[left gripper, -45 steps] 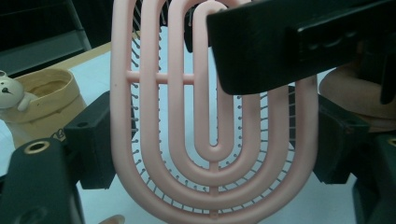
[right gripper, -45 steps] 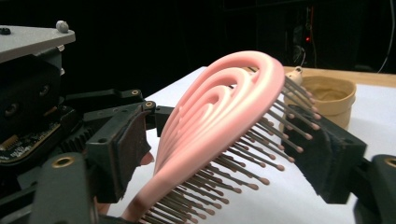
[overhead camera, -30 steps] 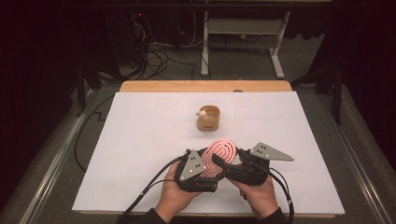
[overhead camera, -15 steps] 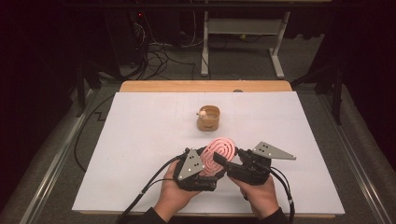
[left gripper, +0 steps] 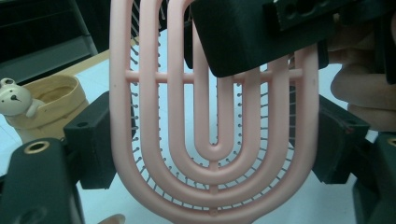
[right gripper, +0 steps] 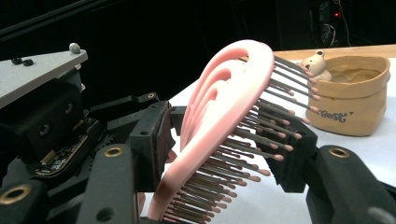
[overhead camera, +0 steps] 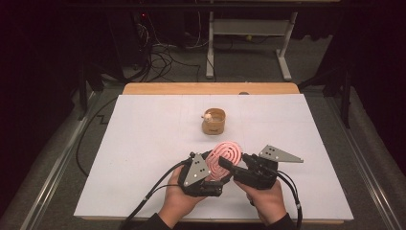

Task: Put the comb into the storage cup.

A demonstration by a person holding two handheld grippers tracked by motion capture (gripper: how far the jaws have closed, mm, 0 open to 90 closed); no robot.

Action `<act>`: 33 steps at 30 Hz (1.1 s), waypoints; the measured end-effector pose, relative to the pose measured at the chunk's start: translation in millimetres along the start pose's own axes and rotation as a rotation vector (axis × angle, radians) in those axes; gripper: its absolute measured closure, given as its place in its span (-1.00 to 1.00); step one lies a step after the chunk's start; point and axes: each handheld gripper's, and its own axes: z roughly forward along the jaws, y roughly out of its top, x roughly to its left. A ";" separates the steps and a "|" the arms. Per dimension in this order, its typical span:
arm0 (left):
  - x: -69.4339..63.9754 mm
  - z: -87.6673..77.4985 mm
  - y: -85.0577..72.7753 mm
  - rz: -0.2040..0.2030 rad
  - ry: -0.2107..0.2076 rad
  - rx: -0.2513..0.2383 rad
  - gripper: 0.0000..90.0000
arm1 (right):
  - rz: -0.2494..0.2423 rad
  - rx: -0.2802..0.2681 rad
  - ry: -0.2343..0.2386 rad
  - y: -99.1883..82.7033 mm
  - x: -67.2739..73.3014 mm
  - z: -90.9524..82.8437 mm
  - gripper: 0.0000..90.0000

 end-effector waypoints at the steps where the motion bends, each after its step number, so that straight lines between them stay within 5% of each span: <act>1: -0.2 0.1 0.1 0.001 0.002 0.000 -0.60 | 0.003 0.001 0.004 0.1 -0.3 -0.1 0.05; 16: 0.1 1.3 1.5 0.008 0.008 0.007 -0.60 | 0.016 0.000 0.016 1.2 0.2 -1.3 0.13; 33: -3.7 0.6 4.8 0.059 0.065 0.027 -0.59 | 0.055 -0.015 0.017 5.5 2.5 -5.6 0.33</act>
